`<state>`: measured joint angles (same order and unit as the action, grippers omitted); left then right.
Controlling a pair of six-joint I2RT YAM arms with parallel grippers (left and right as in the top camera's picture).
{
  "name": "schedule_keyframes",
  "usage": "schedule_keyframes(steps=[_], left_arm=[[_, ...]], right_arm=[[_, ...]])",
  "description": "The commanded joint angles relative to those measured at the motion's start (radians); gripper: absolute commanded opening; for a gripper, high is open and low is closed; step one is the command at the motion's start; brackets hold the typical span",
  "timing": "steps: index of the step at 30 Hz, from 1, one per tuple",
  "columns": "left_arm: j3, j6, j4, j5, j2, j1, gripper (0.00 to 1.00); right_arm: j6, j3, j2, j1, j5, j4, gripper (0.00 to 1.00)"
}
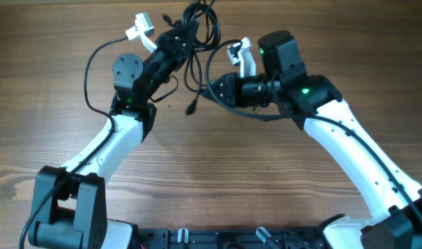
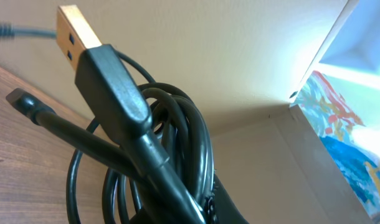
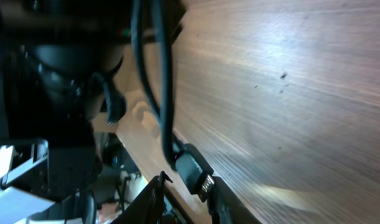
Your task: Untangle cables
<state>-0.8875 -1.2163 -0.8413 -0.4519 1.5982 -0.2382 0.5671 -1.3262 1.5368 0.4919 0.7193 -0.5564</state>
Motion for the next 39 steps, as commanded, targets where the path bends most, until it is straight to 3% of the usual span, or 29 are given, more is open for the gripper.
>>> schedule_keyframes(steps=[1, 2, 5, 9, 11, 15, 18, 23, 26, 30, 32, 36, 39], left_arm=[[-0.018, 0.024, -0.010, 0.014, -0.014, -0.008, 0.04], [-0.018, 0.024, -0.010, 0.011, -0.014, -0.008, 0.04], [-0.018, 0.035, -0.010, -0.021, -0.014, -0.004, 0.04], [-0.018, 0.061, -0.010, -0.093, -0.014, 0.003, 0.04], [-0.018, 0.063, -0.010, -0.201, -0.014, 0.010, 0.04], [-0.018, 0.115, -0.001, -0.454, -0.014, 0.011, 0.04], [-0.018, 0.197, 0.095, -0.649, -0.014, 0.011, 0.04], [-0.018, 0.251, 0.181, -0.778, -0.004, 0.011, 0.04], [-0.018, 0.181, 0.180, -0.814, -0.004, 0.011, 0.04], [-0.018, 0.169, 0.188, -0.837, -0.002, 0.008, 0.04], [-0.018, 0.253, 0.268, -0.805, 0.001, -0.010, 0.04], [-0.018, 0.379, 0.658, -0.436, 0.005, -0.108, 0.04], [-0.018, 0.402, 0.669, -0.306, 0.027, -0.184, 0.04]], right_arm=[[-0.030, -0.008, -0.029, 0.013, -0.019, -0.016, 0.29], [-0.045, -0.008, -0.030, 0.003, -0.057, -0.036, 0.32], [-0.103, -0.011, -0.032, -0.062, -0.163, -0.102, 0.52], [-0.180, -0.012, -0.060, -0.185, -0.142, -0.134, 0.74], [-0.236, -0.012, -0.093, -0.295, -0.113, -0.152, 0.83], [-0.313, -0.012, -0.137, -0.428, -0.109, -0.187, 0.88], [-0.345, -0.010, -0.137, -0.439, -0.109, -0.228, 0.88], [-0.412, -0.008, -0.135, -0.399, -0.078, -0.222, 0.86], [-0.437, -0.009, -0.135, -0.399, -0.035, -0.176, 0.86], [-0.436, -0.009, -0.135, -0.399, -0.023, -0.125, 0.86], [-0.436, -0.008, -0.135, -0.399, -0.037, -0.134, 0.86], [-0.433, -0.008, -0.135, -0.399, -0.089, -0.174, 0.86], [-0.433, -0.008, -0.135, -0.399, -0.103, -0.193, 0.86]])
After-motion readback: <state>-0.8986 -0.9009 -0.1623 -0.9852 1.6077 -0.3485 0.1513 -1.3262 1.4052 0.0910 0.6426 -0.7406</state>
